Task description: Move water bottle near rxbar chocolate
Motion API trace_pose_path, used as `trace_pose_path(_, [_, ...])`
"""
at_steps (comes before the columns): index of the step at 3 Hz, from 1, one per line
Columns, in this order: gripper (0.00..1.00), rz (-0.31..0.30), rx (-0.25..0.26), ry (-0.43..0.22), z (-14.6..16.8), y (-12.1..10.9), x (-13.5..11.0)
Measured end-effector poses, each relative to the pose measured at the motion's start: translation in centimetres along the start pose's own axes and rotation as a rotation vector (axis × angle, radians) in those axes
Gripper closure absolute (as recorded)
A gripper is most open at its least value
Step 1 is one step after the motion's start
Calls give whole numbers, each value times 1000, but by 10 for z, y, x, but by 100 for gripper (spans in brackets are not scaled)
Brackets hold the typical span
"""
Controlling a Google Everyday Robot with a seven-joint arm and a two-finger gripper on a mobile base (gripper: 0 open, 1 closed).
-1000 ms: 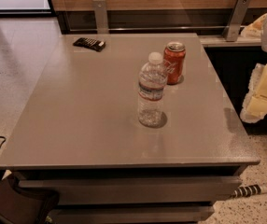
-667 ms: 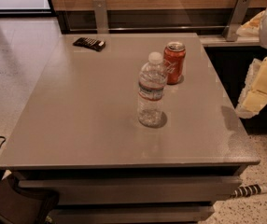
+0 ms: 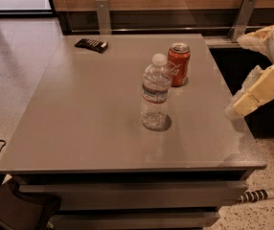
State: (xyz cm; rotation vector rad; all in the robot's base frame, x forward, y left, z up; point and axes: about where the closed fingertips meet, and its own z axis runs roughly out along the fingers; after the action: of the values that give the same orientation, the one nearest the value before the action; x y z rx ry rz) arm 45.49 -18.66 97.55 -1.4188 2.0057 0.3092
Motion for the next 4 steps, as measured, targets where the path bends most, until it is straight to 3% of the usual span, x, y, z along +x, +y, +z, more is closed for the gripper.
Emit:
trace_pose_path(2, [0,45,82,-317,25,-4,-16])
trace_pose_path(3, [0,60,147,-487,45,4,-16])
trace_pose_path(4, [0,48,178,-571,54,11,-20])
